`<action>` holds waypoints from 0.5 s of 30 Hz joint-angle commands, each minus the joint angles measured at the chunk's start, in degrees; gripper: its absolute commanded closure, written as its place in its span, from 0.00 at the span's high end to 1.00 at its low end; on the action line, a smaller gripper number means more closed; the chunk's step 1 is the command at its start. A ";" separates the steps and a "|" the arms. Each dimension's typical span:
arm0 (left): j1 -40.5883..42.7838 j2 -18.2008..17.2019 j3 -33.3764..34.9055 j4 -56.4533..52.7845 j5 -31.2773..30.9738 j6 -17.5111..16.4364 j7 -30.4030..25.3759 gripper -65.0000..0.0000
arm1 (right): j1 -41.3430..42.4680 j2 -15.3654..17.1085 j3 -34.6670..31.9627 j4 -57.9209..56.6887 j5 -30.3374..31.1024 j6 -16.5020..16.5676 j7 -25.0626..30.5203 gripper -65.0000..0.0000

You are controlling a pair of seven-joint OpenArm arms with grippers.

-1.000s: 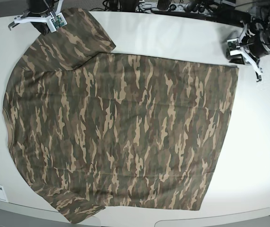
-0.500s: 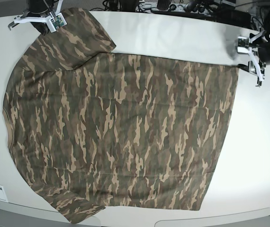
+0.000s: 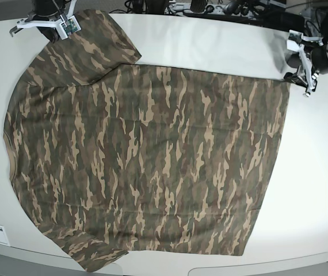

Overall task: Fold the T-shirt properly
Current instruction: 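Move both grippers down to the shirt's shoulder corners by the collar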

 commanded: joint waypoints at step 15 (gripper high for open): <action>-17.31 0.94 14.78 -2.27 1.40 -1.11 0.17 0.49 | -0.68 0.31 0.11 0.87 -0.46 -0.66 0.76 0.00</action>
